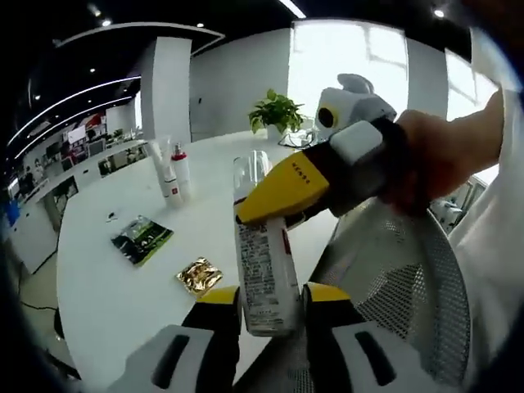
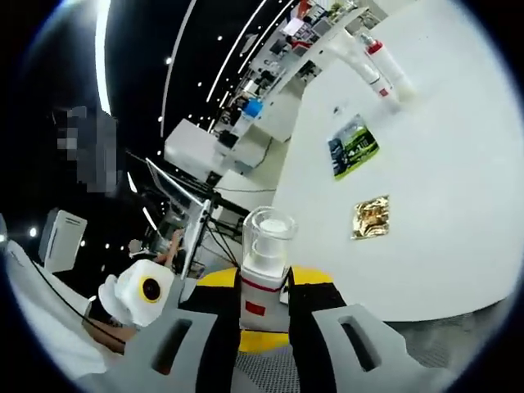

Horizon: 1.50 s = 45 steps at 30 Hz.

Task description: Arrange the skincare products in the storage area until every visible bottle or jar stands upright without overlapping.

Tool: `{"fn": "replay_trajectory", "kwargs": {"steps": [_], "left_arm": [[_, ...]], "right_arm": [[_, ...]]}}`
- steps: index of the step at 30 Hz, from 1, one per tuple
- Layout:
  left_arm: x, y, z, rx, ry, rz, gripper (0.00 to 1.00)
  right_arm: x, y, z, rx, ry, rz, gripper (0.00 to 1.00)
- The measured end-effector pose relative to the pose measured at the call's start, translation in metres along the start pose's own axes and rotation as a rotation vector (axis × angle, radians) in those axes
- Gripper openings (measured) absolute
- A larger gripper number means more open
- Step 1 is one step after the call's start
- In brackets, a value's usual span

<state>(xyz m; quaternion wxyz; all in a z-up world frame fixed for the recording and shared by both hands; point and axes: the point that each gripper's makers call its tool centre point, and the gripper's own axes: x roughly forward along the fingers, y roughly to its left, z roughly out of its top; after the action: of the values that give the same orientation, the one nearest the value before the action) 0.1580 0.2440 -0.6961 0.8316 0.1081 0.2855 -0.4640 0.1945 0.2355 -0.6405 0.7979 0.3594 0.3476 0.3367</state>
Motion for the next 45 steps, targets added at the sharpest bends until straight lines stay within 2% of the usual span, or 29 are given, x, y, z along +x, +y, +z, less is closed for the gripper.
{"fn": "replay_trajectory", "kwargs": {"steps": [6, 10, 12, 13, 14, 16, 19, 22, 24, 26, 28, 33, 39, 41, 42, 45], "left_arm": [[0.006, 0.012, -0.002, -0.025, 0.021, 0.018, 0.37], [0.008, 0.018, -0.006, -0.04, 0.039, 0.031, 0.38], [0.008, 0.022, -0.008, -0.043, 0.03, 0.061, 0.38], [0.007, 0.028, -0.011, -0.019, 0.034, 0.102, 0.37], [0.008, 0.03, -0.013, -0.01, 0.049, 0.114, 0.37], [0.007, 0.037, -0.01, 0.002, 0.032, 0.163, 0.35], [0.007, 0.034, -0.014, 0.024, 0.044, 0.155, 0.31], [0.011, 0.028, -0.029, 0.056, 0.12, 0.138, 0.31], [0.012, 0.029, -0.03, 0.061, 0.123, 0.141, 0.3], [0.01, 0.031, -0.03, 0.064, 0.117, 0.148, 0.29], [0.011, 0.035, -0.037, 0.041, 0.152, 0.163, 0.29], [0.012, 0.036, -0.042, 0.037, 0.169, 0.165, 0.29], [0.014, 0.037, -0.045, 0.022, 0.185, 0.168, 0.29], [0.015, 0.034, -0.039, 0.023, 0.155, 0.155, 0.29], [0.015, 0.034, -0.037, 0.03, 0.148, 0.155, 0.29], [0.015, 0.036, -0.044, 0.02, 0.179, 0.167, 0.29]], "right_arm": [[-0.005, -0.007, 0.005, -0.05, 0.006, -0.015, 0.19], [-0.01, -0.018, 0.014, -0.071, 0.005, -0.026, 0.19], [-0.011, -0.025, 0.02, -0.08, -0.005, -0.033, 0.19], [-0.011, -0.028, 0.022, -0.086, -0.002, -0.037, 0.19], [-0.012, -0.032, 0.023, -0.101, 0.003, -0.044, 0.19], [-0.012, -0.037, 0.025, -0.126, 0.009, -0.045, 0.19], [-0.014, -0.044, 0.027, -0.154, 0.01, -0.038, 0.19], [-0.01, -0.053, 0.029, -0.155, 0.006, -0.039, 0.19], [-0.006, -0.058, 0.03, -0.17, 0.012, -0.041, 0.19], [-0.003, -0.062, 0.032, -0.203, 0.029, -0.049, 0.19], [-0.002, -0.067, 0.037, -0.263, 0.034, -0.056, 0.19], [0.002, -0.078, 0.053, -0.353, 0.04, -0.071, 0.19], [0.007, -0.096, 0.077, -0.522, 0.054, -0.121, 0.19], [0.008, -0.102, 0.086, -0.573, 0.057, -0.139, 0.19], [0.009, -0.103, 0.09, -0.581, 0.055, -0.141, 0.19], [0.01, -0.114, 0.109, -0.606, 0.031, -0.184, 0.19]]}}
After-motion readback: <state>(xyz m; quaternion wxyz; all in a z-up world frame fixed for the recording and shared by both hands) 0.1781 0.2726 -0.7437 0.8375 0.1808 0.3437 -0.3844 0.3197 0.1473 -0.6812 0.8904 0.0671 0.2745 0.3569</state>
